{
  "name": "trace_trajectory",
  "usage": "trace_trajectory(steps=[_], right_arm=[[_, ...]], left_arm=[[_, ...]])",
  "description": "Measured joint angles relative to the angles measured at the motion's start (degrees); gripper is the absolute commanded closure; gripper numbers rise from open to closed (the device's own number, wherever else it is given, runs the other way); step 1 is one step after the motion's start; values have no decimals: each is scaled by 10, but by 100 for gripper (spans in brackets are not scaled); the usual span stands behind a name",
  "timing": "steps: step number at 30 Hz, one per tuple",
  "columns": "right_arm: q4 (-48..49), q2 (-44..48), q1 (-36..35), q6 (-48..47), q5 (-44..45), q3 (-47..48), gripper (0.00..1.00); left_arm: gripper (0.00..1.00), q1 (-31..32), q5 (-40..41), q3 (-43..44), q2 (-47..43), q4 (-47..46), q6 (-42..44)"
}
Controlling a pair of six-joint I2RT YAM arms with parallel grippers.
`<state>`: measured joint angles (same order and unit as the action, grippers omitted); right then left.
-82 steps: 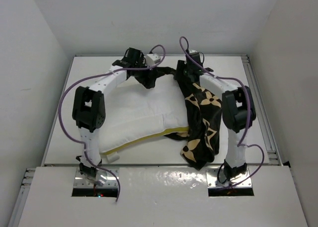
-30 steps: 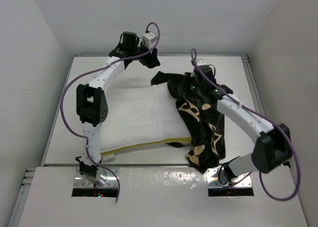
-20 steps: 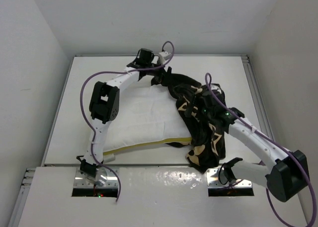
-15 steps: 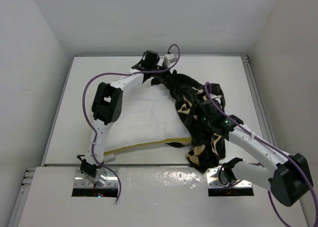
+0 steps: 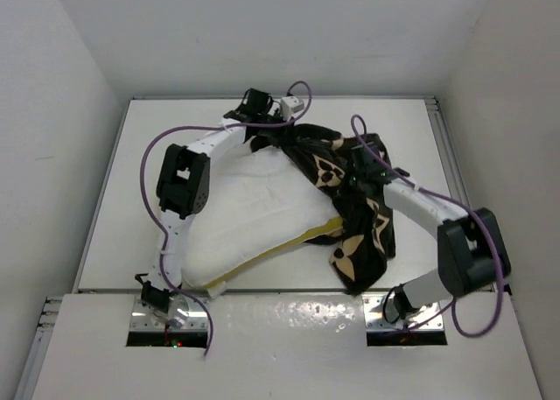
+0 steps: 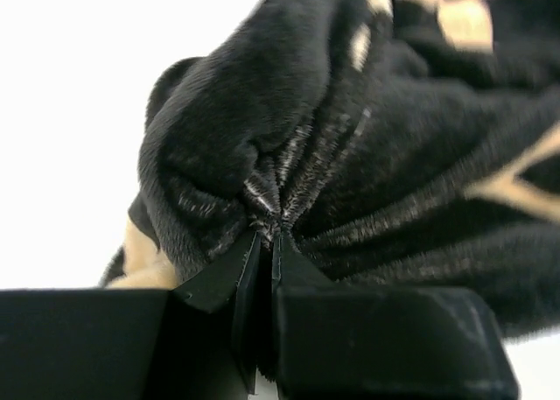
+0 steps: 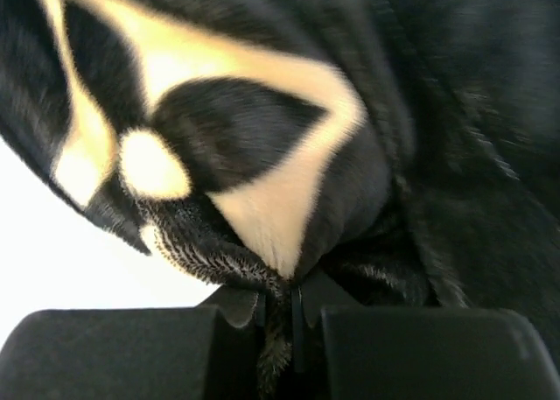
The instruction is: Put the pillow into the pillowcase
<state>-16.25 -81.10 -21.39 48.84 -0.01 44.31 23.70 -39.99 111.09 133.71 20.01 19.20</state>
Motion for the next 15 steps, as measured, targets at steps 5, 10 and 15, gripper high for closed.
trace_trajectory(steps=[5, 10, 15], right_arm=[[-26, -160, 56, -72, -1, 204, 98], [-68, -373, 67, -126, -2, 507, 14], [-55, -449, 70, -139, -2, 637, 1]], left_arm=[[100, -43, 76, 0, -31, 60, 50], [80, -75, 151, -50, -90, 116, 93], [1, -84, 157, -82, -129, 213, 103]])
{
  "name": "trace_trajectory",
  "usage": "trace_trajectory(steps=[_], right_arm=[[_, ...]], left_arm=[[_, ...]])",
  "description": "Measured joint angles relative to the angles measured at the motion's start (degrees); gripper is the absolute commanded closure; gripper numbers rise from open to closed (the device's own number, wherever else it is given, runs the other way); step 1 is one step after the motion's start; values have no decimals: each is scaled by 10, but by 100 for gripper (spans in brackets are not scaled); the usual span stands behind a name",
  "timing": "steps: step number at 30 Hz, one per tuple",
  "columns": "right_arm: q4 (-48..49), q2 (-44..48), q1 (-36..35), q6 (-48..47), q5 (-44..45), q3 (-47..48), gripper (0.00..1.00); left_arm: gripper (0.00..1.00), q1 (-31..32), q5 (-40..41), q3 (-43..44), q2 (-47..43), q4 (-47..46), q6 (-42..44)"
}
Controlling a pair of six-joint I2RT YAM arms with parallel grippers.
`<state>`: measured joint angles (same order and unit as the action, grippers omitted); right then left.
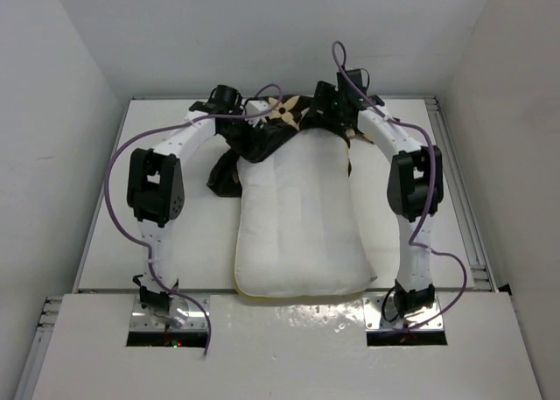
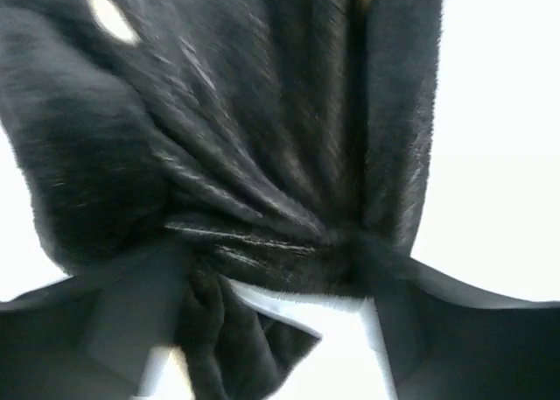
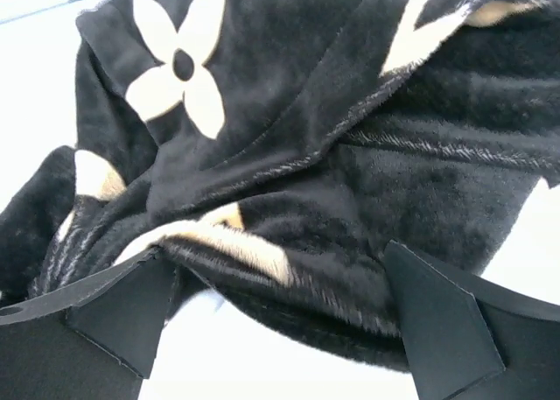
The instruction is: Put the pillow into the pillowcase
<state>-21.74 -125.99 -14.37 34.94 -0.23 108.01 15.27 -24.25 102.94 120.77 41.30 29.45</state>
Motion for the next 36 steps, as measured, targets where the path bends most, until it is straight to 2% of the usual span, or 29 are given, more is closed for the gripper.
trace_trajectory(steps=[4, 11, 12, 13, 14, 15, 16, 17, 18, 19, 20, 22, 23, 25, 29, 32, 33, 36], right_arm=[[16, 45, 0, -10, 8, -59, 1], [19, 218, -13, -45, 64, -243, 3], [15, 243, -17, -48, 73, -269, 7], [19, 273, -23, -50, 80, -301, 34], [16, 294, -27, -51, 86, -324, 56], [19, 318, -34, -51, 90, -351, 77], [17, 339, -46, -51, 96, -374, 89], [14, 357, -59, -49, 104, -392, 85], [13, 368, -75, -48, 109, -403, 74], [11, 373, -99, -47, 119, -407, 56], [10, 374, -123, -47, 128, -407, 25], [7, 362, -187, -49, 140, -391, 7], [5, 350, -214, -49, 142, -374, 3], [6, 311, -263, -43, 141, -328, 1], [13, 224, -314, -15, 139, -248, 1], [3, 162, -327, 20, 146, -209, 1], [-3, 142, -329, 33, 147, -199, 1], [-25, 85, -331, 66, 149, -172, 2]], left_arm=[[0, -14, -22, -5, -22, 49, -15], [0, -61, -37, -20, -109, 83, -26], [0, -64, -35, -28, -125, 80, -23], [3, -66, -28, -45, -148, 71, -18], [10, -66, -23, -60, -163, 68, -14], [27, -66, -17, -81, -179, 55, -12], [47, -67, -9, -101, -188, 49, -9], [85, -68, -1, -116, -189, 44, -7], [97, -69, 5, -130, -185, 37, -4], [100, -71, 9, -140, -174, 32, 2], [96, -75, 12, -147, -161, 26, 1], [73, -88, 12, -162, -130, 6, 3], [54, -97, 12, -171, -116, -6, 2], [37, -113, 9, -191, -97, -32, 0], [24, -131, 0, -248, -93, -109, -8], [21, -131, -11, -269, -87, -154, -13], [16, -131, -19, -269, -82, -165, -15], [16, -130, -49, -269, -61, -193, -21]])
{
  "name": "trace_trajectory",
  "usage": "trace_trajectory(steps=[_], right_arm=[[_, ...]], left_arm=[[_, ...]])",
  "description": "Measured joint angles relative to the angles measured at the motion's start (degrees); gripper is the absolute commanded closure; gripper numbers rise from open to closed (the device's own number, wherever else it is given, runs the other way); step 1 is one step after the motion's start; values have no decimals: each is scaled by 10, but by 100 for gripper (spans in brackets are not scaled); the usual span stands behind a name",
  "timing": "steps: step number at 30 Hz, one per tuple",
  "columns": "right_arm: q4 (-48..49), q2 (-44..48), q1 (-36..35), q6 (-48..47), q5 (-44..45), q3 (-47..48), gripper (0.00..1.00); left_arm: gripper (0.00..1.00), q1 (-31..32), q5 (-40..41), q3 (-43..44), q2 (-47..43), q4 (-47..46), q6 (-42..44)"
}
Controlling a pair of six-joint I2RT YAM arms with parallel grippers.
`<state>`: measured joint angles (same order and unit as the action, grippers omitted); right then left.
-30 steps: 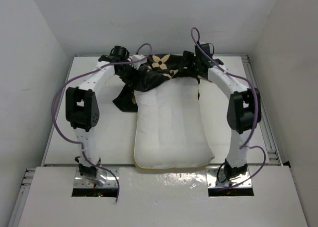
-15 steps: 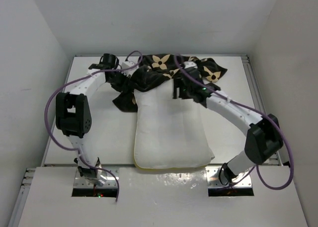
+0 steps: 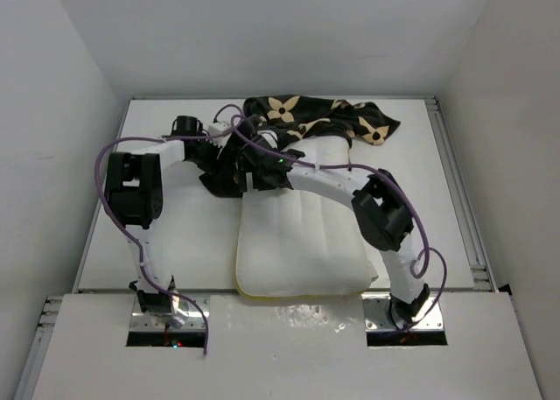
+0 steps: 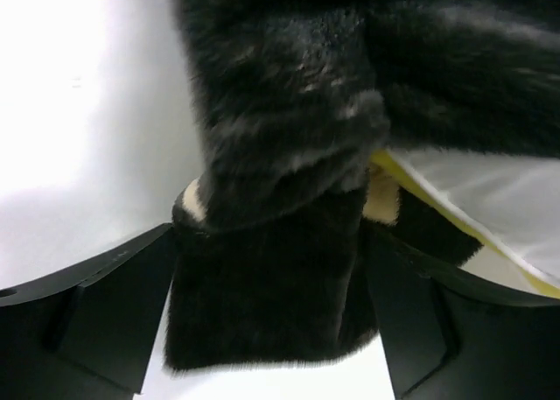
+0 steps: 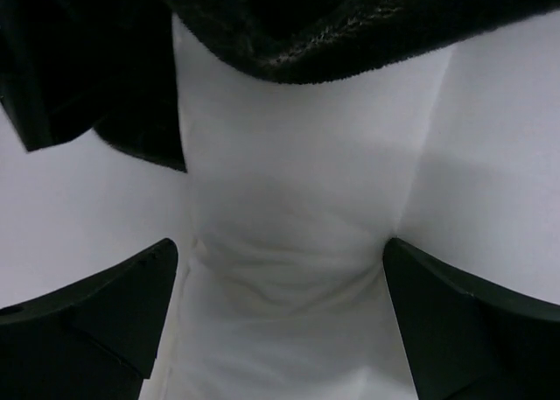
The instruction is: Put the pillow into the pillowcase
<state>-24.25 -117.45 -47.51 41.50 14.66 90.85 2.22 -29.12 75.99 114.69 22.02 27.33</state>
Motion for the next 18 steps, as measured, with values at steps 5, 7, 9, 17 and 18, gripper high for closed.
trace_trajectory(steps=[5, 7, 9, 17, 18], right_arm=[[-35, -68, -2, 32, 9, 61, 25], [-53, -82, -2, 47, 20, 82, 51], [-57, -86, 6, 66, 22, 85, 92], [51, -43, 48, 124, -28, 23, 100], [67, -31, 50, 125, -24, 14, 100]], left_arm=[[58, 7, -27, 0, 17, -27, -5], [87, 12, -36, 0, 21, -24, -2], [100, 16, -46, 0, 25, -13, 0], [100, 26, -101, 5, -2, 93, 72], [100, 31, -104, 5, -17, 111, 89]])
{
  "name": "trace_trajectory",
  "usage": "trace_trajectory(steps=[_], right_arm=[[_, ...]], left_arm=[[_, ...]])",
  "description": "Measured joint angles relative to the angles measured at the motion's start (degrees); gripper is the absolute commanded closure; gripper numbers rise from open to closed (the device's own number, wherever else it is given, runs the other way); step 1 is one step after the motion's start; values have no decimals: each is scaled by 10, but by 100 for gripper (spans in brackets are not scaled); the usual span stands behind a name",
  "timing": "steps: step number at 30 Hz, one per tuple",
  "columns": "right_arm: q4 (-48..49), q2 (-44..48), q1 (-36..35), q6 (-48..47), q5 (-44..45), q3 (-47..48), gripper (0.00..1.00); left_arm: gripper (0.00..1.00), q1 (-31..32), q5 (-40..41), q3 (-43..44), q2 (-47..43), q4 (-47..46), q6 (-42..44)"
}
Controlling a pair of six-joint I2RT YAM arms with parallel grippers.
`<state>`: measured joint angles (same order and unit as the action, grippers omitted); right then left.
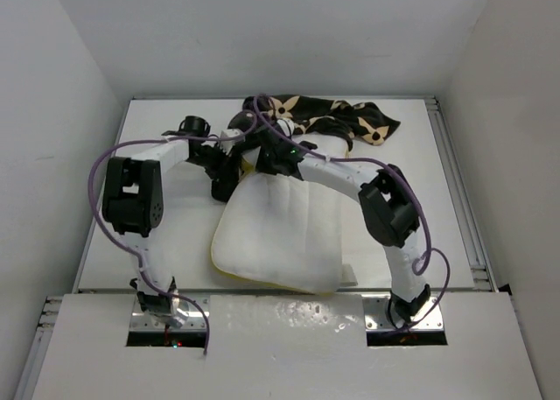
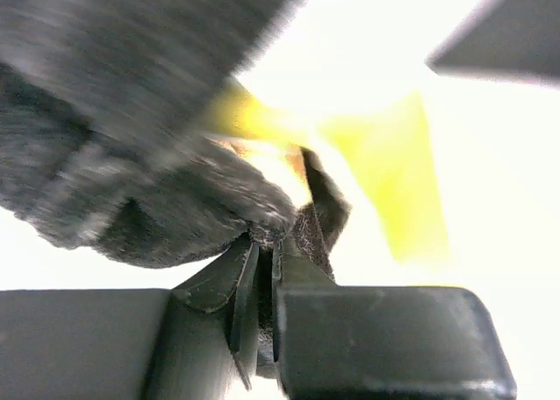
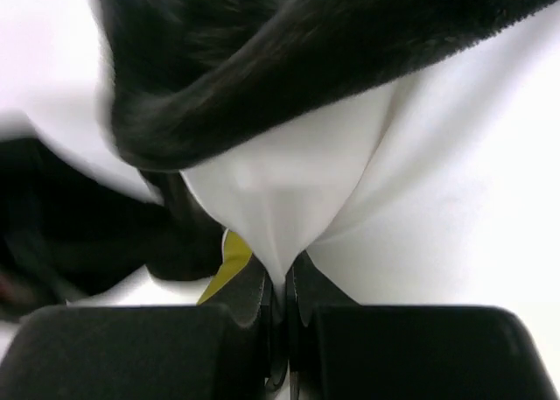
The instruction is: Put the pillow into the pillowcase
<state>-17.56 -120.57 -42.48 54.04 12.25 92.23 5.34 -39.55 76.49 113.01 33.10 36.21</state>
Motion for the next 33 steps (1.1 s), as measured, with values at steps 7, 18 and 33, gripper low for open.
trace_trajectory(steps=[7, 18, 33], right_arm=[[89, 83, 24, 10, 79, -27, 100], [54, 10, 21, 16, 92, 0, 66], [77, 283, 82, -142, -62, -234, 81]], left_arm=[[100, 34, -40, 46, -85, 130, 130], [97, 40, -70, 20, -104, 296, 358], [100, 24, -22, 149, -104, 336, 202]])
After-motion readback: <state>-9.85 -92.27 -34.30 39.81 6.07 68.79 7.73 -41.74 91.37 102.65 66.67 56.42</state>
